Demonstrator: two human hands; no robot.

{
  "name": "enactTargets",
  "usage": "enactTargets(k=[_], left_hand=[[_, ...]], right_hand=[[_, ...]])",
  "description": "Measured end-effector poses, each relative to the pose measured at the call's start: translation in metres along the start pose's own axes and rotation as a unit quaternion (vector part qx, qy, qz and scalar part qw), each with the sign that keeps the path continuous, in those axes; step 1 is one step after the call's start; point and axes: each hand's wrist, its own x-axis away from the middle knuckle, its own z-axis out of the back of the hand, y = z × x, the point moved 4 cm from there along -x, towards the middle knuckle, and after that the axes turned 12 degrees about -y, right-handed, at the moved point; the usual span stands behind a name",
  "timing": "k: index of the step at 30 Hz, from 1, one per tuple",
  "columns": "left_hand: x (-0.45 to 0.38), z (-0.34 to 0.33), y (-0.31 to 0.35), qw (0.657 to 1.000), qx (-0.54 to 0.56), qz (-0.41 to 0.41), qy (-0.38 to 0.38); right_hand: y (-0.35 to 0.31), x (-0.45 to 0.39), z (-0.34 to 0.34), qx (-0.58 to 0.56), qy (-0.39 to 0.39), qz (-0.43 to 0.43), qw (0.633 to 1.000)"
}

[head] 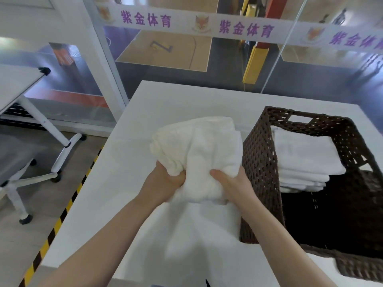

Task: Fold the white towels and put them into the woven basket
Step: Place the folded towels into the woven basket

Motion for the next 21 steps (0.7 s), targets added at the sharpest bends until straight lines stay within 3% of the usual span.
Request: enactTargets(k=[10,21], left_hand=[[-0.011,-0.032,0.113,0.995,-0.044,-0.085,0.003],[0.003,-0.134,0.215,0.991,-0.040,-0.120,-0.044]], right_hand=[[-0.051,0.049,0.088,-0.038,0.047,0.034,0.998],[-0.034,0.109,0.223,-0.073,0.053,0.020,0.996]])
